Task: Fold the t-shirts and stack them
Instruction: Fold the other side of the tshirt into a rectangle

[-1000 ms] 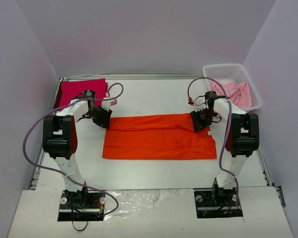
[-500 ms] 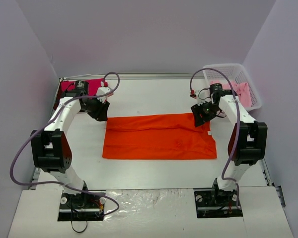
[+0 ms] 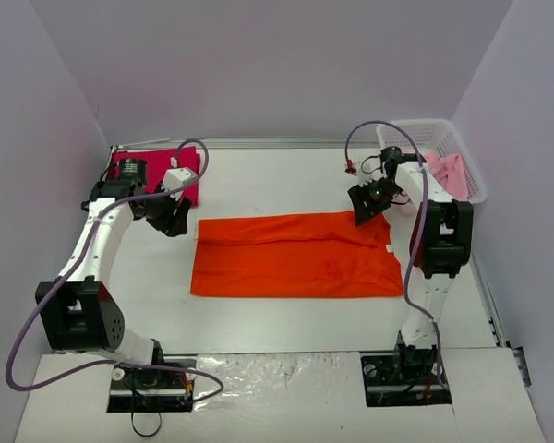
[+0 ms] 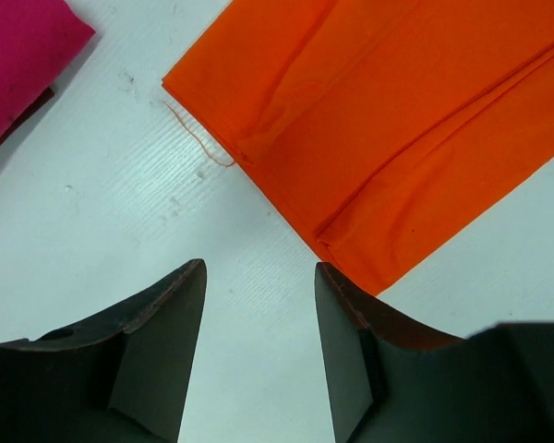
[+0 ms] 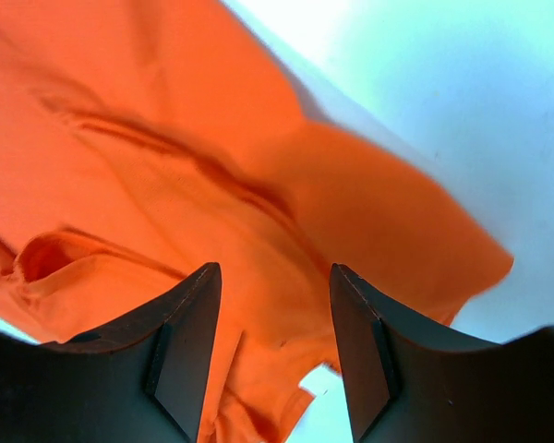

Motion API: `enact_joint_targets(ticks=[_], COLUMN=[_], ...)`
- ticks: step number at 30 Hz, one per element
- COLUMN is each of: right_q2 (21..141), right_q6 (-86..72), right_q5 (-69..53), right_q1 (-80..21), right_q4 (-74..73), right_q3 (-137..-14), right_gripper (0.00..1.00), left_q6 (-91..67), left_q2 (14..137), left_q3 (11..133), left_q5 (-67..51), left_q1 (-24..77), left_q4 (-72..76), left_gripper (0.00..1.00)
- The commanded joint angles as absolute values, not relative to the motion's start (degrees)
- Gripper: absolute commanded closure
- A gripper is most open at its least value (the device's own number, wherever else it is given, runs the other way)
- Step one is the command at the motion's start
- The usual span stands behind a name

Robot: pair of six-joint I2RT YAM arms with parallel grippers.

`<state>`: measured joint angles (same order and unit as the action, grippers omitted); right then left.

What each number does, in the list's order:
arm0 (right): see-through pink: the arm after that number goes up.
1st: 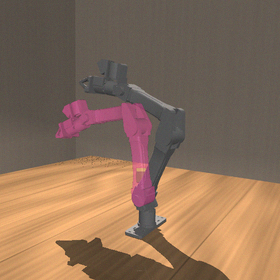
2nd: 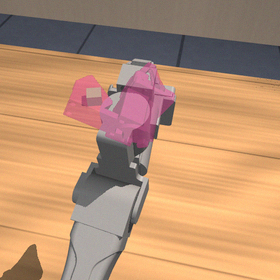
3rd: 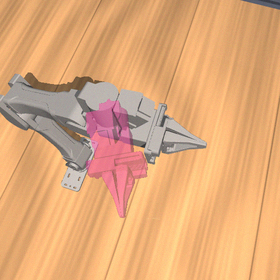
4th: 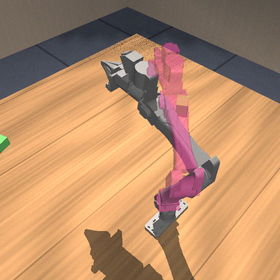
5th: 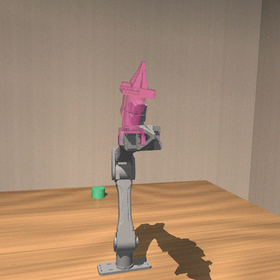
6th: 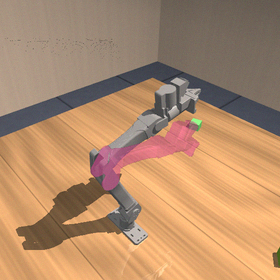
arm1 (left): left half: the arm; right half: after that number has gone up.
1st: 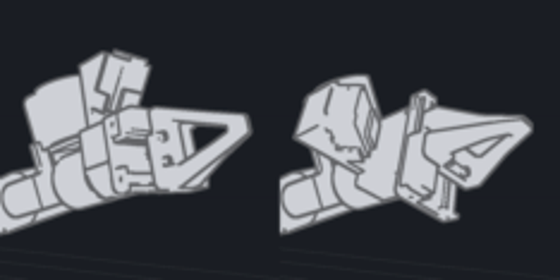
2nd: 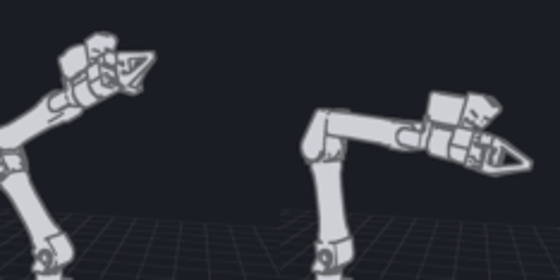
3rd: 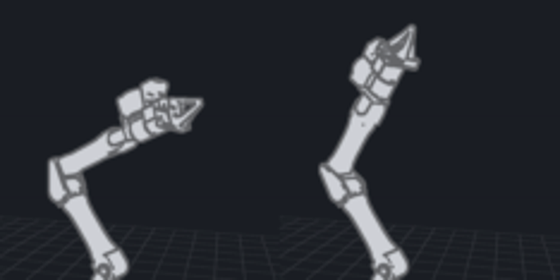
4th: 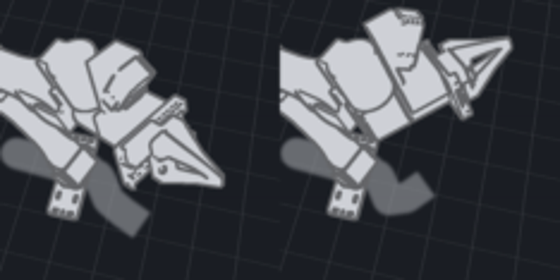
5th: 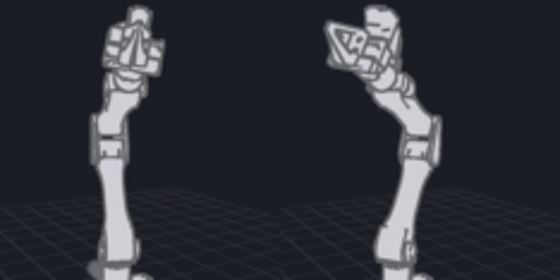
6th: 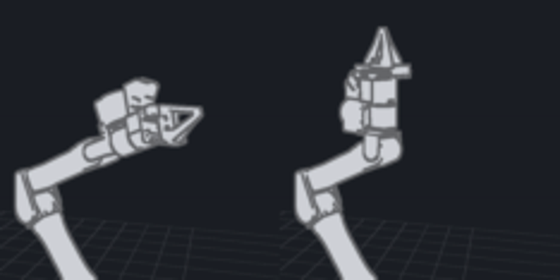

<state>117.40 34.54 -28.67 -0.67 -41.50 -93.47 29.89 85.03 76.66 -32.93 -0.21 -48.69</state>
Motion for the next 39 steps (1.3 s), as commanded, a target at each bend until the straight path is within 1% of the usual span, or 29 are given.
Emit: enact_joint_targets(ticks=[1,8,21,31,39], right_q2=[120.58,124.71,123.66,120.59,115.14], right_q6=[36.56,37.97,40.34,41.48,42.63], right_q5=[-30.85,-32.17,-35.16,-36.56,-36.3], right_q1=[-0.26,-0.62,-1.84,-3.34,-3.96], right_q4=[-45.79,-46.49,-47.72,-48.43,-49.48], right_q3=[-97.99,-99.14,-95.98,-91.85,-86.67], right_gripper=[0.53,0.54,0.54,0.55,0.55], left_q6=[31.29,30.15,28.13,27.77,27.25], left_q2=[81.3,78.14,77.08,76.12,75.85], left_q3=[75.77,72.86,70.75,69.79,69.52], left_q5=[-31.9,-31.82,-32.43,-32.87,-34.1], left_q1=[-1.93,-2.46,-2.55,-2.46,-2.46], left_q4=[-51.77,-51.24,-49.39,-48.61,-48.08], left_gripper=[0.5,0.49,0.49,0.49,0.49])
